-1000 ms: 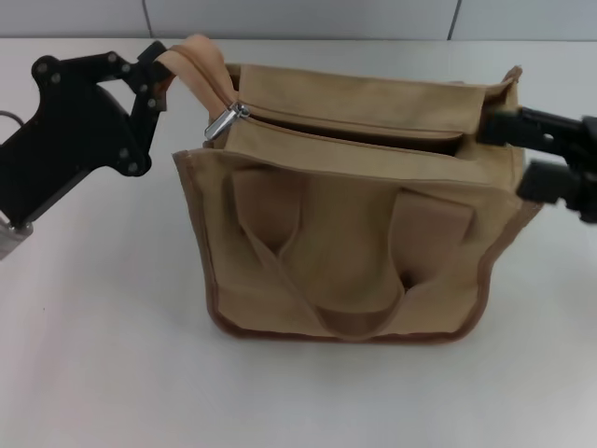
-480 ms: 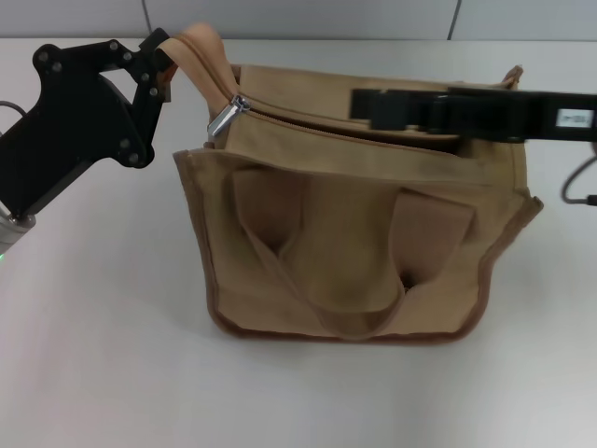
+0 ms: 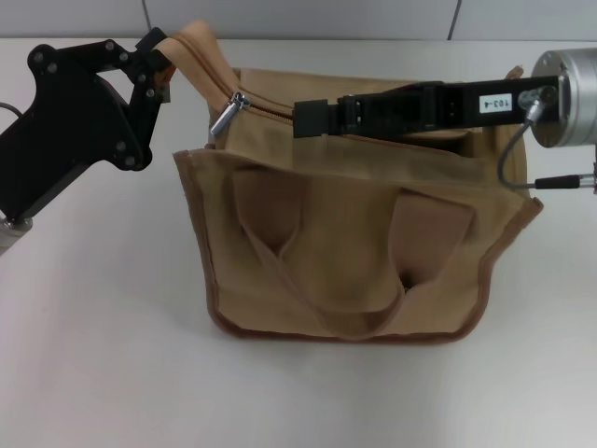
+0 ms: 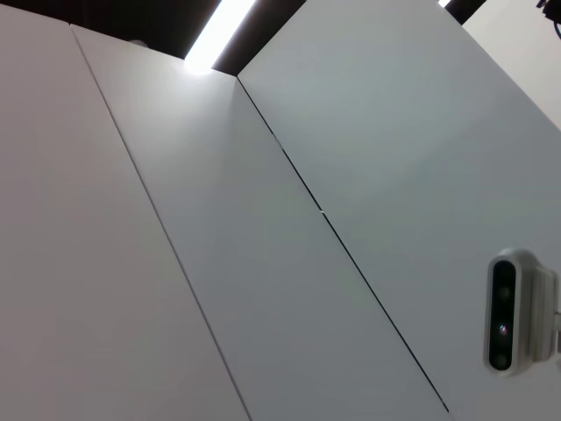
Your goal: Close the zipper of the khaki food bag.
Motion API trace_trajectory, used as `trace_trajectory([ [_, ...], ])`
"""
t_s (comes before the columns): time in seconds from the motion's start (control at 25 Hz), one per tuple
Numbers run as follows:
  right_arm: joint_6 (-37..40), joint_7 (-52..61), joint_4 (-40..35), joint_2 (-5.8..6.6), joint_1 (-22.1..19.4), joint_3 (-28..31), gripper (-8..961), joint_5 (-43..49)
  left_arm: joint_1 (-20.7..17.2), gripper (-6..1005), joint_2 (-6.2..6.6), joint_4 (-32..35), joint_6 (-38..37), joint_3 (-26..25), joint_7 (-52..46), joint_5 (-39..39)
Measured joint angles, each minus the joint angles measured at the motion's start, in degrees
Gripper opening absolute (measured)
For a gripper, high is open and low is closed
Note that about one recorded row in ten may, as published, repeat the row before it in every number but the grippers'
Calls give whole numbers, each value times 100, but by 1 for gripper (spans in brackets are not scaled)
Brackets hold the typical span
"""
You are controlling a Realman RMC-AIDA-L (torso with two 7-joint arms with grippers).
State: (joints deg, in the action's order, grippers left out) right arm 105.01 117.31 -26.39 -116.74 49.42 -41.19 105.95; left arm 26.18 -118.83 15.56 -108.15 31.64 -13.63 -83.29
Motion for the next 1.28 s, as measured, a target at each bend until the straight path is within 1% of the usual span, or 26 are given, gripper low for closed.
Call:
trace_trajectory([
  [0.2, -180, 283, -12, -22, 89, -47, 766, -20, 6, 3, 1, -7, -77, 0, -44, 63],
  [0.4, -405, 354, -31, -99, 124, -76, 766, -5, 24, 3, 1, -3, -85, 7, -267, 119],
  [0.8, -752, 571, -152, -209, 303, -452, 766, -4, 78, 3, -11, -9, -116, 43, -445, 155],
  [0.92, -876, 648, -179, -218, 348, -594, 766, -25, 98, 3, -21, -9, -142, 73, -450, 155],
  [1.28, -1053, 806, -183, -226, 497, -675, 766, 1, 281, 3, -26, 17, -187, 162, -722, 137],
])
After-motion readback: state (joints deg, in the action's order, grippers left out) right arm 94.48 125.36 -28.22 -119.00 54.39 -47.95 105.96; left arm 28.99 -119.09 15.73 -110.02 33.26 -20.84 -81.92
